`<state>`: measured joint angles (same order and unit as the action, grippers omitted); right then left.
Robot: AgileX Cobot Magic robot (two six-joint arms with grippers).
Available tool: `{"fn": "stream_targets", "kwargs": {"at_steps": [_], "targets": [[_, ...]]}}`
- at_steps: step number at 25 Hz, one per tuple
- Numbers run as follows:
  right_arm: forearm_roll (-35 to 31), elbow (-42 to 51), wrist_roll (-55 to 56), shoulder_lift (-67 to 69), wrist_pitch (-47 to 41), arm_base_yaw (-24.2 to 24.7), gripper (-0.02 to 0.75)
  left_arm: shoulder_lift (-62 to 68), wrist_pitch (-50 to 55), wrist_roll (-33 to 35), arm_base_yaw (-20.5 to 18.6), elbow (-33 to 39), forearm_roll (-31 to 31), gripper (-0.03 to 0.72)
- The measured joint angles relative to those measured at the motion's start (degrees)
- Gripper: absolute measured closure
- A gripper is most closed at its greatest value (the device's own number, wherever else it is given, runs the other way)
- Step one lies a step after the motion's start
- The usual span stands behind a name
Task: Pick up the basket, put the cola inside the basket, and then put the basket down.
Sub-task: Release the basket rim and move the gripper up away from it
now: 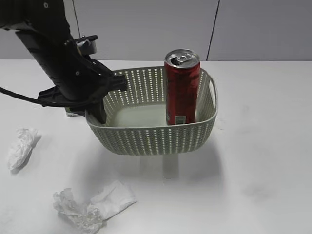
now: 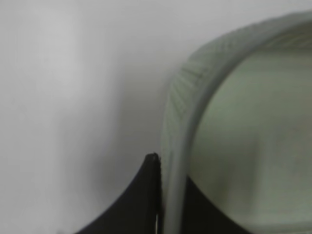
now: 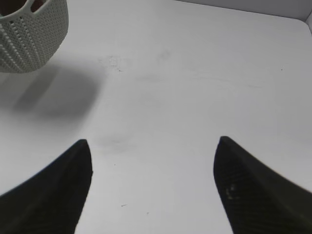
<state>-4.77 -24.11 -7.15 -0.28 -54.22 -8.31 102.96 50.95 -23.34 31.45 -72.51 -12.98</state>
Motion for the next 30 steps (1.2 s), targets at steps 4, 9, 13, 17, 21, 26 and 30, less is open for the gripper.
{"fn": "stream_targets", "kwargs": {"at_steps": [4, 9, 13, 17, 21, 26, 30], "targets": [[-0.1, 0.1, 0.0, 0.0, 0.0, 0.0, 0.150, 0.0, -1.7, -2.0, 0.0, 0.0, 0.0, 0.692], [-0.1, 0.1, 0.0, 0.0, 0.0, 0.0, 0.150, 2.3, -2.0, -2.7, -0.1, -1.3, -0.1, 0.692], [-0.1, 0.1, 0.0, 0.0, 0.0, 0.0, 0.151, 8.0, 1.2, -2.7, 0.0, -6.8, 0.1, 0.692], [-0.1, 0.1, 0.0, 0.0, 0.0, 0.0, 0.152, 12.4, 0.4, -2.7, 0.0, -10.9, 0.1, 0.692], [-0.1, 0.1, 0.0, 0.0, 0.0, 0.0, 0.152, 14.7, -0.8, -0.1, 0.0, -11.5, 0.0, 0.692], [0.5, 0.1, 0.9, 0.0, 0.0, 0.0, 0.152, 15.7, -1.2, 3.4, 0.0, -11.5, 0.1, 0.576], [0.5, 0.1, 0.9, 0.0, 0.0, 0.0, 0.153, 15.7, -2.5, 3.5, 0.0, -11.5, -0.4, 0.260]]}}
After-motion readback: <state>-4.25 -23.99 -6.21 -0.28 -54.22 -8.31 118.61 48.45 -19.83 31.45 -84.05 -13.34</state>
